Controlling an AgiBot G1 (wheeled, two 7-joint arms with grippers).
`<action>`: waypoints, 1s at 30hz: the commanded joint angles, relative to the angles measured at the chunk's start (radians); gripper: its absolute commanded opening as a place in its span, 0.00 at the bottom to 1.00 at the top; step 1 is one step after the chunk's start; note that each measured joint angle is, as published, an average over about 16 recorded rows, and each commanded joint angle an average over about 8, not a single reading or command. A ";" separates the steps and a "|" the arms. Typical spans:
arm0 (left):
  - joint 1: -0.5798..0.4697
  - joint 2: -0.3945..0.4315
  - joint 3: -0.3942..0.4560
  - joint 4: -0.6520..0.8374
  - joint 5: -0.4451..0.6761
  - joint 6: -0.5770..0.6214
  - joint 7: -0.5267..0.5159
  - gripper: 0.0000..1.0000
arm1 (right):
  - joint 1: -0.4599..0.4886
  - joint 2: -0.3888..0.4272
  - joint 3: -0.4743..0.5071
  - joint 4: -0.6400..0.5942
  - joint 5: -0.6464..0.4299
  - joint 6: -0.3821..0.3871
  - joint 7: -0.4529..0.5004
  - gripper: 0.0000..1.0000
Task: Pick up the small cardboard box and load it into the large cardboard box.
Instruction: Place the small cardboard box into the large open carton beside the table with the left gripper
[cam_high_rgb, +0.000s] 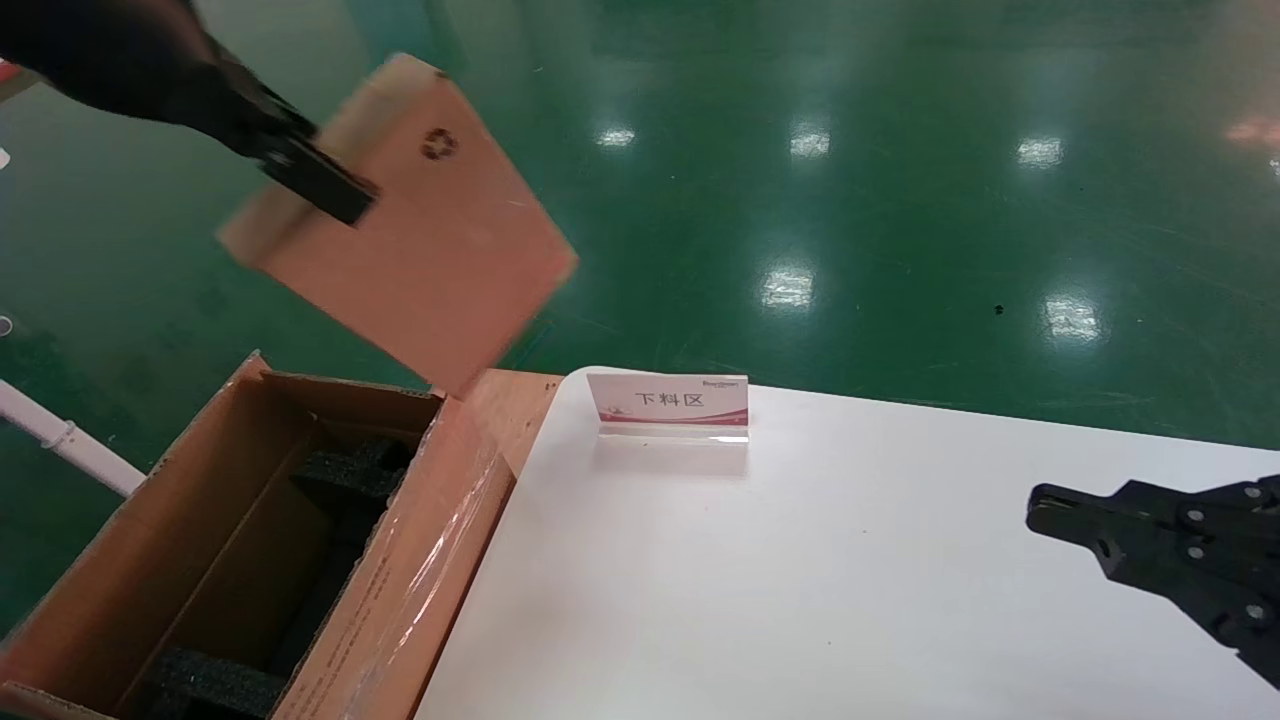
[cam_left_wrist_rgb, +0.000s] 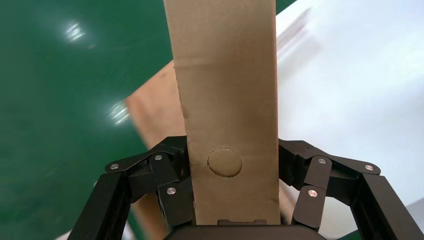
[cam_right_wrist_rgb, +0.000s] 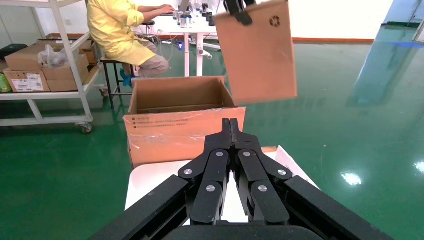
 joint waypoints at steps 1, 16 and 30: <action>-0.041 0.008 0.038 0.039 0.010 0.009 0.039 0.00 | 0.000 0.000 0.000 0.000 0.000 0.000 0.000 0.00; -0.190 -0.008 0.585 0.053 -0.107 0.011 0.111 0.00 | 0.000 0.000 -0.001 0.000 0.001 0.000 -0.001 0.00; -0.180 -0.045 0.775 0.026 -0.206 -0.059 0.040 0.00 | 0.000 0.001 -0.002 0.000 0.001 0.001 -0.001 0.75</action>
